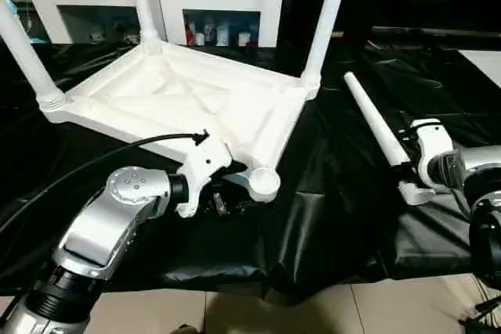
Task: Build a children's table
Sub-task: Pick table leg
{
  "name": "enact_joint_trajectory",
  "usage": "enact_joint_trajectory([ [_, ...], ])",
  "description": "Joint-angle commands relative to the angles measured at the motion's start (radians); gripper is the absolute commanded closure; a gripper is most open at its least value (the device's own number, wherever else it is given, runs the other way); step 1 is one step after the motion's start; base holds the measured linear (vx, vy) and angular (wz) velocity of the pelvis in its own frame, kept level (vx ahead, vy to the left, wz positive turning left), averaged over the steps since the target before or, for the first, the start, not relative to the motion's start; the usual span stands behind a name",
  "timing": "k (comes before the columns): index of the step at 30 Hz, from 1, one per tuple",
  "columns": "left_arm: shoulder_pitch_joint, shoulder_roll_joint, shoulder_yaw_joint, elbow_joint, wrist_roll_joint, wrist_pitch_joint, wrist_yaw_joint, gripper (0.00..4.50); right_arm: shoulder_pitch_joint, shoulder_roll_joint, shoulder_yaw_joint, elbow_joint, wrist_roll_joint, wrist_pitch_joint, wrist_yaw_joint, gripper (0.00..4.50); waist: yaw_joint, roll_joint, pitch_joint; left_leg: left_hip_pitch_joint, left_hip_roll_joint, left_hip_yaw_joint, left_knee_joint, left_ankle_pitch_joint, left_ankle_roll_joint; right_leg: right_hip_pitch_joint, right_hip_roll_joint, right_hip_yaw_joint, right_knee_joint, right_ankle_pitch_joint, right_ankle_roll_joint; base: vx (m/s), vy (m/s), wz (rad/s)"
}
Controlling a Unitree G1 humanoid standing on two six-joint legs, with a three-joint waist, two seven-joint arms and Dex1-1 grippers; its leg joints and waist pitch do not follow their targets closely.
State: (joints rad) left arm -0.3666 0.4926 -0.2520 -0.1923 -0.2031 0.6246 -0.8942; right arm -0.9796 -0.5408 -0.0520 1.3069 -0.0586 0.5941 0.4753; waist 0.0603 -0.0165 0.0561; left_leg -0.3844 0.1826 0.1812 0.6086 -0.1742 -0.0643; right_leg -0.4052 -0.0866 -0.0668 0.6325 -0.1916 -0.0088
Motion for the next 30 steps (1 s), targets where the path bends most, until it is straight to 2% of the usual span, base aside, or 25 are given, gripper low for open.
enact_joint_trajectory([
  [1, -0.032, 0.011, -0.009, -0.011, -0.004, 0.002, -0.016, 0.0, 0.02, 0.011, -0.008, 0.005, 0.01, -0.014, -0.006, 2.57, 0.002, 0.003, -0.07, 0.013, 0.037, -0.007, -0.06, -0.2, 0.014, 0.052, -0.046, 0.039, -0.068, -0.151, -0.261, 0.0, 0.0, 0.0],
  [8, -0.047, 0.004, 0.005, -0.015, -0.005, -0.009, 0.002, 0.0, -0.014, 0.011, -0.04, -0.032, 0.033, -0.042, -0.026, 2.57, 0.0, -0.003, -0.072, 0.012, 0.038, -0.006, -0.059, -0.19, 0.016, 0.053, -0.047, 0.038, -0.066, -0.131, -0.269, 0.0, 0.0, 0.0],
  [10, -0.047, -0.003, 0.011, -0.014, -0.008, -0.017, 0.008, 0.0, -0.017, 0.011, -0.048, -0.044, 0.039, -0.056, -0.04, 2.57, 0.001, -0.001, -0.072, 0.012, 0.038, -0.006, -0.059, -0.177, 0.019, 0.053, -0.047, 0.039, -0.064, -0.117, -0.271, 0.0, 0.0, 0.0],
  [13, -0.059, -0.039, 0.027, 0.001, -0.009, -0.055, 0.036, 0.0, -0.011, 0.02, -0.119, -0.1, 0.098, -0.177, -0.115, 2.58, 0.003, -0.003, -0.075, 0.011, 0.038, -0.006, -0.057, -0.158, 0.027, 0.055, -0.05, 0.04, -0.062, -0.093, -0.271, 0.0, 0.0, 0.0],
  [16, -0.09, -0.105, 0.063, 0.044, -0.012, -0.099, 0.102, 0.0, 0.038, 0.046, -0.219, -0.22, 0.185, -0.378, -0.13, 2.59, 0.006, -0.004, -0.074, 0.011, 0.037, -0.003, -0.057, -0.167, 0.037, 0.055, -0.051, 0.042, -0.065, -0.086, -0.253, 0.0, 0.0, 0.0],
  [18, -0.107, -0.138, 0.083, 0.07, -0.015, -0.112, 0.141, 0.0, 0.061, 0.064, -0.255, -0.272, 0.219, -0.428, -0.133, 2.59, 0.005, -0.005, -0.077, 0.012, 0.036, -0.004, -0.057, -0.152, 0.048, 0.056, -0.047, 0.04, -0.063, -0.068, -0.254, 0.0, 0.0, 0.0],
  [19, -0.12, -0.158, 0.094, 0.087, -0.016, -0.117, 0.167, 0.0, 0.074, 0.081, -0.293, -0.305, 0.254, -0.459, -0.142, 2.59, 0.005, 0.004, -0.077, 0.012, 0.034, -0.005, -0.056, -0.146, 0.053, 0.056, -0.046, 0.04, -0.062, -0.057, -0.259, 0.0, 0.0, 0.0],
  [20, -0.12, -0.158, 0.094, 0.087, -0.016, -0.117, 0.167, 0.0, 0.074, 0.081, -0.293, -0.305, 0.254, -0.459, -0.142, 2.59, 0.005, -0.001, -0.077, 0.011, 0.034, -0.004, -0.056, -0.146, 0.06, 0.058, -0.046, 0.04, -0.062, -0.05, -0.258, 0.0, 0.0, 0.0],
  [21, -0.139, -0.188, 0.111, 0.105, -0.022, -0.117, 0.2, 0.0, 0.1, 0.115, -0.355, -0.379, 0.32, -0.5, -0.129, 2.59, 0.006, 0.006, -0.078, 0.012, 0.034, -0.007, -0.056, -0.141, 0.06, 0.059, -0.046, 0.039, -0.06, -0.045, -0.26, 0.0, 0.0, 0.0],
  [22, -0.149, -0.207, 0.122, 0.11, -0.03, -0.113, 0.213, 0.0, 0.12, 0.139, -0.382, -0.436, 0.356, -0.515, -0.108, 2.59, 0.006, 0.002, -0.079, 0.013, 0.035, -0.005, -0.055, -0.139, 0.069, 0.058, -0.046, 0.041, -0.061, -0.031, -0.257, 0.0, 0.0, 0.0],
  [23, -0.164, -0.236, 0.14, 0.114, -0.049, -0.101, 0.233, 0.0, 0.15, 0.175, -0.4, -0.531, 0.407, -0.504, -0.052, 2.59, 0.009, 0.005, -0.08, 0.012, 0.035, -0.006, -0.056, -0.129, 0.081, 0.061, -0.045, 0.04, -0.061, -0.011, -0.255, 0.0, 0.0, 0.0],
  [24, -0.164, -0.236, 0.14, 0.114, -0.049, -0.101, 0.233, 0.0, 0.15, 0.175, -0.4, -0.531, 0.407, -0.504, -0.052, 2.6, 0.008, 0.004, -0.081, 0.011, 0.035, -0.006, -0.057, -0.124, 0.089, 0.063, -0.044, 0.039, -0.06, 0.001, -0.257, 0.0, 0.0, 0.0],
  [25, -0.174, -0.253, 0.152, 0.118, -0.062, -0.09, 0.244, 0.0, 0.175, 0.196, -0.388, -0.596, 0.428, -0.497, -0.017, 2.6, 0.008, 0.005, -0.081, 0.011, 0.035, -0.008, -0.057, -0.113, 0.097, 0.062, -0.043, 0.037, -0.059, 0.012, -0.264, 0.0, 0.0, 0.0],
  [26, -0.203, -0.299, 0.186, 0.133, -0.098, -0.046, 0.279, 0.0, 0.248, 0.243, -0.319, -0.767, 0.48, -0.434, 0.08, 2.6, 0.008, 0.009, -0.079, 0.011, 0.035, -0.007, -0.058, -0.114, 0.106, 0.063, -0.042, 0.038, -0.061, 0.017, -0.269, 0.0, 0.0, 0.0],
  [27, -0.204, -0.301, 0.188, 0.134, -0.099, -0.044, 0.281, 0.0, 0.251, 0.245, -0.315, -0.774, 0.482, -0.431, 0.084, 2.6, 0.011, 0.008, -0.079, 0.01, 0.037, -0.009, -0.058, -0.112, 0.108, 0.064, -0.044, 0.039, -0.06, 0.022, -0.265, 0.0, 0.0, 0.0],
  [28, -0.233, -0.332, 0.214, 0.16, -0.118, -0.03, 0.315, 0.0, 0.304, 0.266, -0.246, -0.88, 0.513, -0.38, 0.147, 2.6, 0.008, 0.006, -0.08, 0.01, 0.037, -0.011, -0.061, -0.118, 0.111, 0.066, -0.044, 0.036, -0.062, 0.008, -0.266, 0.0, 0.0, 0.0],
  [30, -0.265, -0.361, 0.241, 0.193, -0.139, -0.03, 0.346, 0.0, 0.342, 0.278, -0.187, -0.949, 0.535, -0.338, 0.194, 2.6, 0.009, 0.004, -0.077, 0.011, 0.035, -0.011, -0.061, -0.136, 0.108, 0.065, -0.045, 0.037, -0.069, -0.032, -0.263, 0.0, 0.0, 0.0],
])
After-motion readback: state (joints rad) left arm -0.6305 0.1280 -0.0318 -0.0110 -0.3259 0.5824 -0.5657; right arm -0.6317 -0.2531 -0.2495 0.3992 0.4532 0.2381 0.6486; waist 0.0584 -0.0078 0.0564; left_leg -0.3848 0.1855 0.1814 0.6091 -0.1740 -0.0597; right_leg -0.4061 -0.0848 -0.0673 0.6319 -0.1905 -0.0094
